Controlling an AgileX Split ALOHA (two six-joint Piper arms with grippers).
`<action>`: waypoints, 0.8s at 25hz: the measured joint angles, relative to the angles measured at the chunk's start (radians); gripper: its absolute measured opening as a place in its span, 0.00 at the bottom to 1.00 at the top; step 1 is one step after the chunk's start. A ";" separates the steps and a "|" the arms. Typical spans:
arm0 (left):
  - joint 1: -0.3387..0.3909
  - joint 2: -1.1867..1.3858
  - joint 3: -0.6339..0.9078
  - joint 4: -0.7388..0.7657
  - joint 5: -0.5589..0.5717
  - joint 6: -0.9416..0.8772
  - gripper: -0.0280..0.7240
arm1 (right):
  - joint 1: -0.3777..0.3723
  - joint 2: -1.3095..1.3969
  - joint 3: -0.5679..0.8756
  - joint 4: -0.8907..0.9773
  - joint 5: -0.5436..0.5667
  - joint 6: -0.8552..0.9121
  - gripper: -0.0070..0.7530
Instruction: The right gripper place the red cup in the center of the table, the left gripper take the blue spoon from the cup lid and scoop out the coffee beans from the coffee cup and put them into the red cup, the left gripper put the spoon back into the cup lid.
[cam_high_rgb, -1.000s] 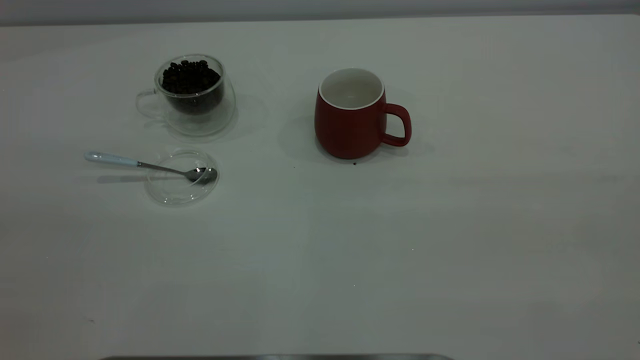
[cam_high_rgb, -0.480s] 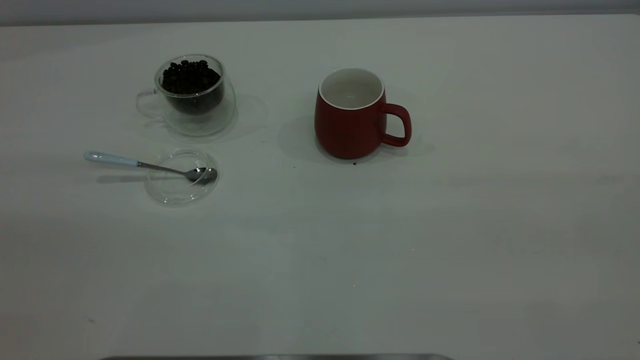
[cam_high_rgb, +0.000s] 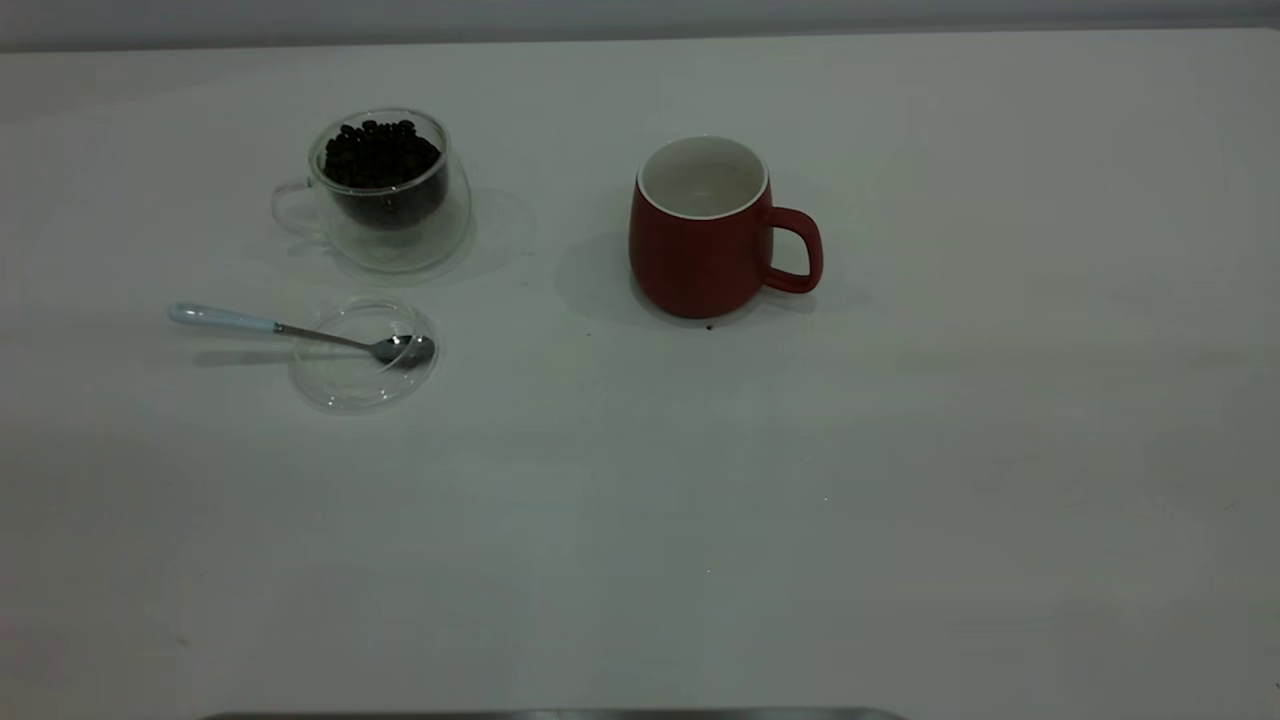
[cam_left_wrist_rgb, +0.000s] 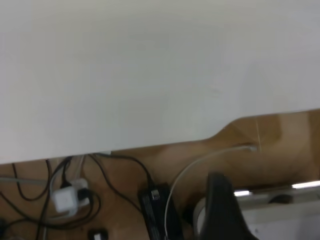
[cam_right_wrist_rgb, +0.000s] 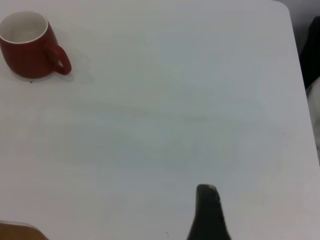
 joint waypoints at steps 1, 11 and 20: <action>0.000 -0.022 0.000 0.001 0.000 0.000 0.74 | 0.000 0.000 0.000 0.000 0.000 0.000 0.78; -0.001 -0.326 0.000 0.024 0.014 -0.035 0.74 | 0.000 0.000 0.000 0.000 0.000 0.000 0.78; -0.001 -0.379 0.000 0.074 0.020 -0.104 0.74 | 0.000 0.000 0.000 0.000 0.000 0.000 0.78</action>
